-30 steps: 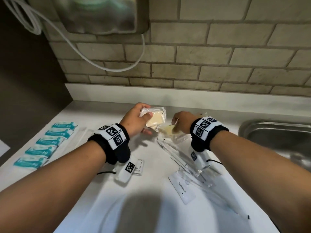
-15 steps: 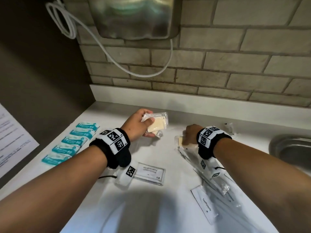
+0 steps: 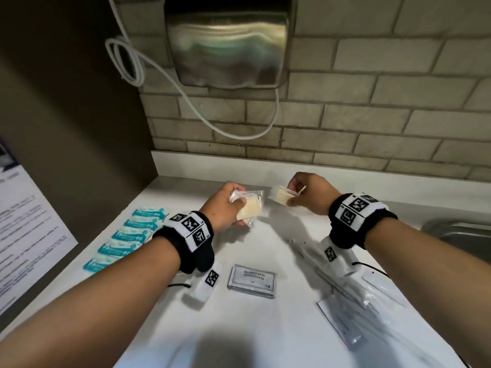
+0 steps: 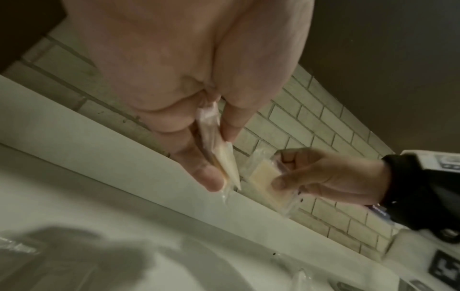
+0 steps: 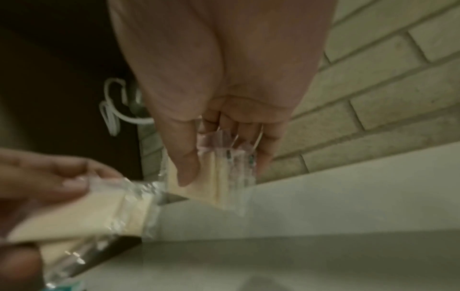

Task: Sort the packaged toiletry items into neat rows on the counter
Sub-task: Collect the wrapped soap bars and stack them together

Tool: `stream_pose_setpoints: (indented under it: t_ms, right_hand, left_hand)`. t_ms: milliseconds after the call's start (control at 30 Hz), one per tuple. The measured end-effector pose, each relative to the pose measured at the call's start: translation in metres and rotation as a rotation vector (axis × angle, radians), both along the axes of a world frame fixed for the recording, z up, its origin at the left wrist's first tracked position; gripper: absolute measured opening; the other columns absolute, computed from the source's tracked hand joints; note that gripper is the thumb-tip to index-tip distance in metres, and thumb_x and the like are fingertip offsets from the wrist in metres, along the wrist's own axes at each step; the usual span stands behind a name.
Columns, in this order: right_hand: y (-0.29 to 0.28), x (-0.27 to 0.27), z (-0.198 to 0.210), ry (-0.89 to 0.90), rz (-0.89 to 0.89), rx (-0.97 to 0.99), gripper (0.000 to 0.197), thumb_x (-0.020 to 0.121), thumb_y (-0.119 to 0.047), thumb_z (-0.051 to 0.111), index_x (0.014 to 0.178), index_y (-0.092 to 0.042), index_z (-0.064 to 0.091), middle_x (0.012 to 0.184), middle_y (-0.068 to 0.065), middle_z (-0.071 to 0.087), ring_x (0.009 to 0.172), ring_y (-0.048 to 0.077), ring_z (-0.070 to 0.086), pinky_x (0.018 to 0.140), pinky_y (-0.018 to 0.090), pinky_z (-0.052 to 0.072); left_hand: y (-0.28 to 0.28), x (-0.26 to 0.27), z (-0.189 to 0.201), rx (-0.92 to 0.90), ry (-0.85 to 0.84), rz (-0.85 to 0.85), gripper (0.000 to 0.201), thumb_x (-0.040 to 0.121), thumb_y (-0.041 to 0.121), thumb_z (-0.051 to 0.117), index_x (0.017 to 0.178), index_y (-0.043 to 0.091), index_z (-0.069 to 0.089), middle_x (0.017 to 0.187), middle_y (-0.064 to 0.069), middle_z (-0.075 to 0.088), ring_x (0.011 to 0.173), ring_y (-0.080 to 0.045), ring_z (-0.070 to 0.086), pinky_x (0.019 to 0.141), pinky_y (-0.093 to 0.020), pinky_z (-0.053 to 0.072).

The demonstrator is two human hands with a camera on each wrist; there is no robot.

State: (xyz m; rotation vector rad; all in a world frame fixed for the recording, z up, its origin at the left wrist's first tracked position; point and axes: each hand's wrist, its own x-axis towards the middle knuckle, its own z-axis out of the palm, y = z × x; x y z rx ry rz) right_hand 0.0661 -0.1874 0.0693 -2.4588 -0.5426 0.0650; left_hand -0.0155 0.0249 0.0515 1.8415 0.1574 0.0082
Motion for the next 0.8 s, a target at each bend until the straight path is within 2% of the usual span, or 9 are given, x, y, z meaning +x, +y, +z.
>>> stream_pose_setpoints:
  t_ms: [100,200,300,433,533,600,667,733,800]
  right_hand:
    - [0.008,-0.031,0.018,-0.022,0.045,0.158,0.029,0.074,-0.005,0.078,0.092,-0.015,0.058,0.081,-0.001,0.054,0.074,0.016,0.05,0.066,0.023,0.039]
    - [0.017,-0.066,0.03,0.03,0.1,0.26,0.035,0.073,-0.002,0.08,0.096,-0.014,0.056,0.079,-0.002,0.052,0.073,0.014,0.049,0.064,0.017,0.039]
    - [0.024,-0.1,0.033,0.117,0.154,0.229,0.041,0.069,-0.001,0.083,0.095,-0.014,0.053,0.076,-0.001,0.053,0.067,0.015,0.048,0.061,0.02,0.041]
    - [0.027,-0.141,0.019,-0.021,-0.038,0.094,0.053,0.064,-0.014,0.088,0.1,-0.019,0.049,0.102,-0.002,0.054,0.081,0.019,0.059,0.062,0.026,0.049]
    - [0.026,-0.169,0.002,0.021,-0.093,0.093,0.068,0.061,-0.021,0.09,0.113,-0.022,0.047,0.118,-0.002,0.043,0.092,0.017,0.06,0.072,0.035,0.056]
    - [0.026,-0.184,-0.012,0.083,-0.107,0.06,0.074,0.06,-0.023,0.089,0.121,-0.023,0.046,0.121,-0.002,0.043,0.094,0.015,0.06,0.078,0.036,0.056]
    - [0.025,-0.195,-0.026,0.119,-0.11,0.031,0.077,0.06,-0.025,0.088,0.125,-0.023,0.046,0.122,-0.003,0.046,0.095,0.015,0.059,0.081,0.036,0.055]
    - [0.023,-0.207,-0.037,0.127,-0.099,-0.008,0.081,0.061,-0.028,0.087,0.128,-0.025,0.044,0.124,-0.003,0.046,0.099,0.015,0.057,0.084,0.035,0.054]
    - [0.018,-0.218,-0.046,0.128,-0.101,-0.11,0.087,0.062,-0.036,0.086,0.134,-0.027,0.039,0.126,-0.004,0.043,0.11,0.017,0.052,0.089,0.032,0.049]
  left_hand:
    - [0.001,-0.011,0.004,-0.034,0.004,-0.026,0.026,0.099,0.009,0.049,0.124,0.015,0.048,0.132,-0.013,0.048,0.096,-0.029,0.061,0.059,-0.031,0.06]
    - [0.003,-0.023,0.009,-0.106,0.02,-0.066,0.032,0.098,0.009,0.051,0.13,0.014,0.048,0.139,-0.015,0.045,0.092,-0.028,0.063,0.065,-0.034,0.062]
    - [0.0,-0.042,0.017,-0.228,0.046,-0.108,0.032,0.098,0.005,0.047,0.13,0.01,0.048,0.13,-0.019,0.053,0.082,-0.029,0.066,0.065,-0.035,0.06]
    - [-0.001,-0.077,0.01,-0.351,0.09,-0.181,0.031,0.099,0.004,0.043,0.128,0.011,0.052,0.123,-0.019,0.059,0.086,-0.024,0.066,0.069,-0.038,0.061]
    - [0.001,-0.102,-0.012,-0.369,0.133,-0.311,0.024,0.098,0.023,0.051,0.121,0.019,0.058,0.117,-0.015,0.065,0.095,-0.027,0.067,0.088,-0.048,0.056]
    - [0.0,-0.117,-0.026,-0.334,0.173,-0.42,0.043,0.086,0.042,0.067,0.123,0.024,0.056,0.116,-0.008,0.067,0.097,-0.022,0.068,0.088,-0.043,0.056]
    - [0.0,-0.125,-0.04,-0.226,0.157,-0.481,0.054,0.081,0.032,0.075,0.129,0.023,0.049,0.119,-0.005,0.063,0.091,-0.016,0.068,0.081,-0.035,0.058]
    - [0.0,-0.134,-0.055,-0.153,0.135,-0.513,0.048,0.088,0.009,0.068,0.129,0.019,0.045,0.109,-0.006,0.063,0.081,-0.011,0.066,0.076,-0.035,0.056]
    - [-0.002,-0.142,-0.067,-0.19,0.166,-0.538,0.046,0.088,-0.001,0.064,0.127,0.014,0.045,0.105,-0.009,0.065,0.082,-0.015,0.067,0.076,-0.037,0.056]
